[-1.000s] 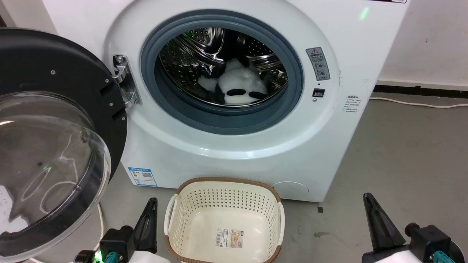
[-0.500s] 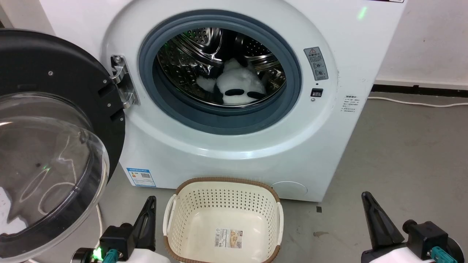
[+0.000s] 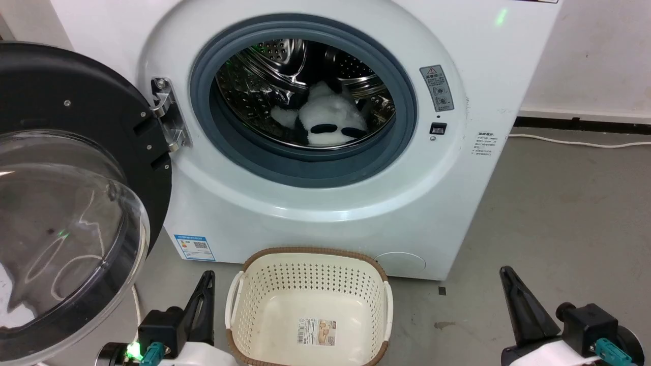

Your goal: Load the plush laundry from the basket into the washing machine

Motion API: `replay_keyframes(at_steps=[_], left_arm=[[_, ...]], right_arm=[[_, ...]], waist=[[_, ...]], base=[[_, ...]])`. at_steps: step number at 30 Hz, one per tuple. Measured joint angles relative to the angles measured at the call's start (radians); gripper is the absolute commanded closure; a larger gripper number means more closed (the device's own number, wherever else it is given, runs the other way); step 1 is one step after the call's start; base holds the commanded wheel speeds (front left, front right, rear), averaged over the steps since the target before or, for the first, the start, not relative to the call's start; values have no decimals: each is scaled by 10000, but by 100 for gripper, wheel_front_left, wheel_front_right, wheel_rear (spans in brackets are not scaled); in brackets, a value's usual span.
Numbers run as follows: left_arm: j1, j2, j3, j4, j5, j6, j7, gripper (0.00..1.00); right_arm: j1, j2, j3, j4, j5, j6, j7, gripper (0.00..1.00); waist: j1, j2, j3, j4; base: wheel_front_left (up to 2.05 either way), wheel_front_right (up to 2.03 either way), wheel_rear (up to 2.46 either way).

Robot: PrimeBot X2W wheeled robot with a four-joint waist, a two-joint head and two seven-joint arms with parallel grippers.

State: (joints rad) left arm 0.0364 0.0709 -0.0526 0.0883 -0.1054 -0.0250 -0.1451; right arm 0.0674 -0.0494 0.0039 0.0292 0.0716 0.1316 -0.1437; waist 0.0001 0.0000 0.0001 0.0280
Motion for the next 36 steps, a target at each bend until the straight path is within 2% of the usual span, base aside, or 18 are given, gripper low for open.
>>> replay_keyframes(at_steps=[36], left_arm=[[-124,-128,259,-420,512,88,746,100]], right_arm=[[-304,0,-13,-107,-360,0,727,100]], waist=[[0,0,-1,-144]], base=[[0,0,0]])
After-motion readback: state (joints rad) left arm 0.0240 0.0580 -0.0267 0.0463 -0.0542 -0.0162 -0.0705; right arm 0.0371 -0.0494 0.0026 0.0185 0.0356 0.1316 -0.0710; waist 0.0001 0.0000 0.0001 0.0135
